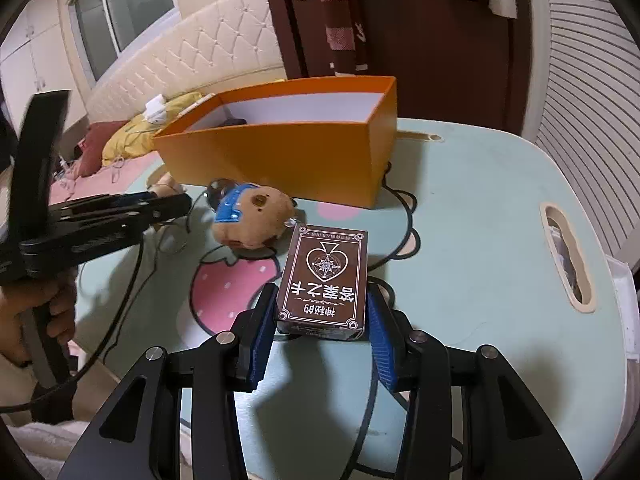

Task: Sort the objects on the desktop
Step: 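Grasp the white figurine with the left tool while the right tool holds the card box, then drop the white figurine into the box with the left tool while the right tool drops the card box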

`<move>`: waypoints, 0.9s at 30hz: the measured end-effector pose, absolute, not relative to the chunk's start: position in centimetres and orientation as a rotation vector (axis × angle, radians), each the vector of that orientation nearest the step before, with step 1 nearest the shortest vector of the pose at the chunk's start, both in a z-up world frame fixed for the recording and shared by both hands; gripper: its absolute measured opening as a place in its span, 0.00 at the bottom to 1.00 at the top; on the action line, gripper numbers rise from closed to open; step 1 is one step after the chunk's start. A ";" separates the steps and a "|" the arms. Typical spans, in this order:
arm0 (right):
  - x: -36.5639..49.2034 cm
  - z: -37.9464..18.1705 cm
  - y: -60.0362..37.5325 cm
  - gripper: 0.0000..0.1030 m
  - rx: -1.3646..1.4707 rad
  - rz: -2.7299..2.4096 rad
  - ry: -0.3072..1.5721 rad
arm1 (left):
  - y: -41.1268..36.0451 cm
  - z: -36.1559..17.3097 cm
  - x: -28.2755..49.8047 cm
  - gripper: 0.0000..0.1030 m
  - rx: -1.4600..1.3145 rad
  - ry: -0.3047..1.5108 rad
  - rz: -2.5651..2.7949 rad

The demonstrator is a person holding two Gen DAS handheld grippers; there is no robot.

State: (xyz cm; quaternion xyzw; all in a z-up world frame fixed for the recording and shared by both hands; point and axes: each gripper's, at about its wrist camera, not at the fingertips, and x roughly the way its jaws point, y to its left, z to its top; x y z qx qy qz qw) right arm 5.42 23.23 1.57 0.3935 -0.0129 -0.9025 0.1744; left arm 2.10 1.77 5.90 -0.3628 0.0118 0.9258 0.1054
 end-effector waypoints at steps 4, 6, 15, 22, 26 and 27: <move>6.9 3.4 22.3 0.43 0.962 -2.567 0.010 | 0.6 8.8 3.6 0.32 -0.916 -0.042 2.708; 7.4 4.6 21.6 0.43 0.890 -2.564 0.040 | 0.2 10.2 3.8 0.32 -0.864 -0.048 2.709; 3.9 9.3 21.0 0.43 0.788 -2.542 -0.050 | -0.7 14.9 0.3 0.32 -0.743 -0.096 2.707; -2.9 10.8 20.6 0.43 0.805 -2.608 -0.051 | 1.4 14.8 -6.2 0.32 -0.777 -0.045 2.712; -6.5 9.4 20.2 0.43 0.908 -2.588 -0.082 | 2.0 12.1 -9.2 0.32 -0.884 -0.081 2.681; -7.2 9.0 20.1 0.43 0.928 -2.586 -0.084 | 2.1 11.6 -9.8 0.32 -0.905 -0.086 2.676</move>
